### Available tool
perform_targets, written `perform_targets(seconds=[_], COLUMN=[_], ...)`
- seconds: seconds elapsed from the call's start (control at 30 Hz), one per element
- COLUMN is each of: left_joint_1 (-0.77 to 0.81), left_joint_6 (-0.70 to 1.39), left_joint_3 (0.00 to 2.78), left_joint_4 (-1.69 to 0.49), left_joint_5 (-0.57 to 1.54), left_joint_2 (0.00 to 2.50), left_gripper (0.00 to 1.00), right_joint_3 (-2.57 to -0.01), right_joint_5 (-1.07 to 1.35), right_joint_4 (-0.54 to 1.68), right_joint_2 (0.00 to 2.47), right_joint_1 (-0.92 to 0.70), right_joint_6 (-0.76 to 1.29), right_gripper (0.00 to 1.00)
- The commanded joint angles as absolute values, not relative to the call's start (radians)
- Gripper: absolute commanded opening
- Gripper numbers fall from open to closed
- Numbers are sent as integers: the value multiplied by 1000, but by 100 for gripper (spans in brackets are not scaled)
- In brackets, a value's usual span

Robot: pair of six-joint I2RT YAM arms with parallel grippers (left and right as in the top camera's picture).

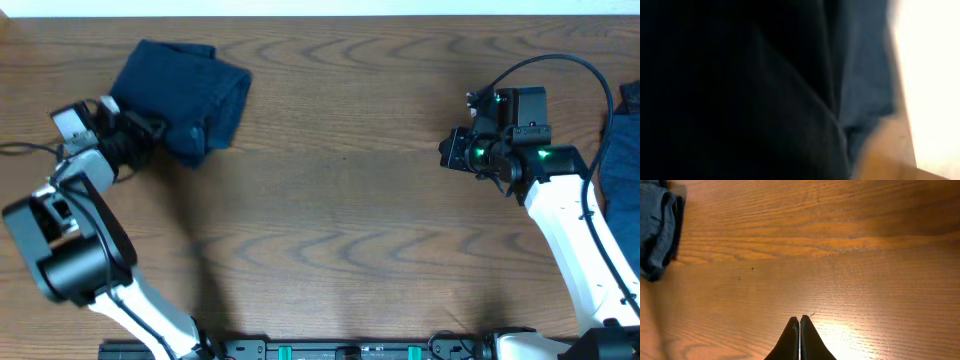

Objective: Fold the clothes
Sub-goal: 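Carry the folded shorts to the upper-left table area with the left gripper, then release the shorts and withdraw the left gripper downward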

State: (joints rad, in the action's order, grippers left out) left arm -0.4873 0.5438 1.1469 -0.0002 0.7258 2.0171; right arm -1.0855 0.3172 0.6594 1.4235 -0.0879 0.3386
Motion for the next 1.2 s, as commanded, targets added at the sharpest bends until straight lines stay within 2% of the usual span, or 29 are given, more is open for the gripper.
perform_targets(seconds=[0.0,0.03,0.13,0.17,0.2,0.27,0.4,0.53,0.67,0.77,0.83,0.97,1.0,1.03,1.07,1.1,1.17], left_joint_1=[-493,-493,-493,-493,-495,-495,-495,-495,-495,-491,-480,-434,-422,-413,-405,-401,-400], left_joint_6=[544,543,543,543,543,548,573,437,293,87,-44,-161,-161,-161,-160,-161,-160], left_joint_3=[1147,1147,1147,1147,1147,1147,1148,1148,1149,1151,1151,1151,1151,1150,1150,1150,1150], left_joint_4=[-25,-36,-63,-71,-72,-70,-88,-184,-352,-542,-677,-874,-902,-923,-945,-962,-995], left_joint_5=[764,766,767,766,767,766,776,765,775,772,706,545,528,518,508,498,458], left_joint_2=[2082,2086,2083,2078,2074,2059,1981,1811,1588,1397,1265,1022,969,921,870,830,759], left_gripper=[6,7,25,37,64,83,100,98,98,98,98,98,98,98,98,98,98], right_joint_3=[-1085,-1085,-1085,-1085,-1085,-1085,-1085,-1085,-1086,-1087,-1087,-1087,-1087,-1087,-1087,-1086,-1086], right_joint_5=[315,315,315,315,315,315,320,371,374,374,374,370,370,369,370,367,363], right_joint_4=[662,662,667,669,671,675,679,728,778,799,805,805,805,805,805,805,807], right_joint_2=[1411,1411,1411,1411,1411,1411,1411,1411,1396,1341,1281,1110,1071,1034,993,961,904], right_joint_1=[-85,-85,-85,-85,-85,-85,-85,-85,-86,-86,-85,-85,-85,-85,-85,-85,-85], right_joint_6=[371,371,370,370,370,369,329,272,196,136,113,107,107,107,107,107,107], right_gripper=[2,2,2,2,2,3,3,3,11,18,20,31,36,49,78,99,98])
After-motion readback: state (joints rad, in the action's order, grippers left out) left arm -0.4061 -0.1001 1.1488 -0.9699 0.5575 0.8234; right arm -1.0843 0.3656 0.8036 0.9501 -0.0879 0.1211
